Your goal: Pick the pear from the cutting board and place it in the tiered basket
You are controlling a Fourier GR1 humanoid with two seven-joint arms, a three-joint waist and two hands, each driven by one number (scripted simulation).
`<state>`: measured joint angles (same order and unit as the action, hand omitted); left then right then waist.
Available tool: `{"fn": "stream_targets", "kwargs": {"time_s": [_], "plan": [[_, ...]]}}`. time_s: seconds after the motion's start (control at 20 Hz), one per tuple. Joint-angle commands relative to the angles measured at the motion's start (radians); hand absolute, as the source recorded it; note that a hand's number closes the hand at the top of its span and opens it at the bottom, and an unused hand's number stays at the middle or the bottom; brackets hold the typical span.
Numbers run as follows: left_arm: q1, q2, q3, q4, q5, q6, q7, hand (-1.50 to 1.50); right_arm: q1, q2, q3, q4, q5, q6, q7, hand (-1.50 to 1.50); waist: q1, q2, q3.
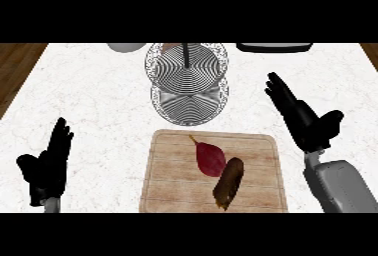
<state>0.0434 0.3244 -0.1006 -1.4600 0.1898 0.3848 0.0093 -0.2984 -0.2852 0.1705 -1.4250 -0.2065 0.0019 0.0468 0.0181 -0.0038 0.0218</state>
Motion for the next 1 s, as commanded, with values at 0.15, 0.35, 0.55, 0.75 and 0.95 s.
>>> {"fn": "stream_targets", "kwargs": {"time_s": [0.15,0.35,0.55,0.75,0.95], "plan": [[-0.111,0.022,-0.070,-0.057,0.037,-0.145,0.089,0.00,0.026,0.114,-0.012,-0.016,-0.156,0.162,-0.210,1.50,-0.029,0.005,-0.019],[-0.125,-0.030,-0.148,-0.065,0.087,-0.235,0.108,0.00,0.075,0.150,-0.140,0.137,-0.041,-0.162,-0.198,-1.50,-0.051,0.016,-0.021],[-0.236,-0.068,-0.152,-0.017,0.088,-0.243,0.200,0.00,0.102,0.265,-0.084,0.203,-0.037,-0.077,-0.448,-1.50,-0.021,0.006,-0.021],[-0.255,-0.081,-0.147,-0.009,0.081,-0.250,0.190,0.00,0.156,0.169,0.033,0.122,0.087,0.012,-0.490,-1.50,-0.025,0.004,-0.022],[-0.180,-0.051,-0.124,0.007,0.096,-0.293,0.132,0.00,0.199,0.033,0.115,-0.088,0.235,-0.064,-0.243,-1.50,-0.034,-0.004,-0.025]]}}
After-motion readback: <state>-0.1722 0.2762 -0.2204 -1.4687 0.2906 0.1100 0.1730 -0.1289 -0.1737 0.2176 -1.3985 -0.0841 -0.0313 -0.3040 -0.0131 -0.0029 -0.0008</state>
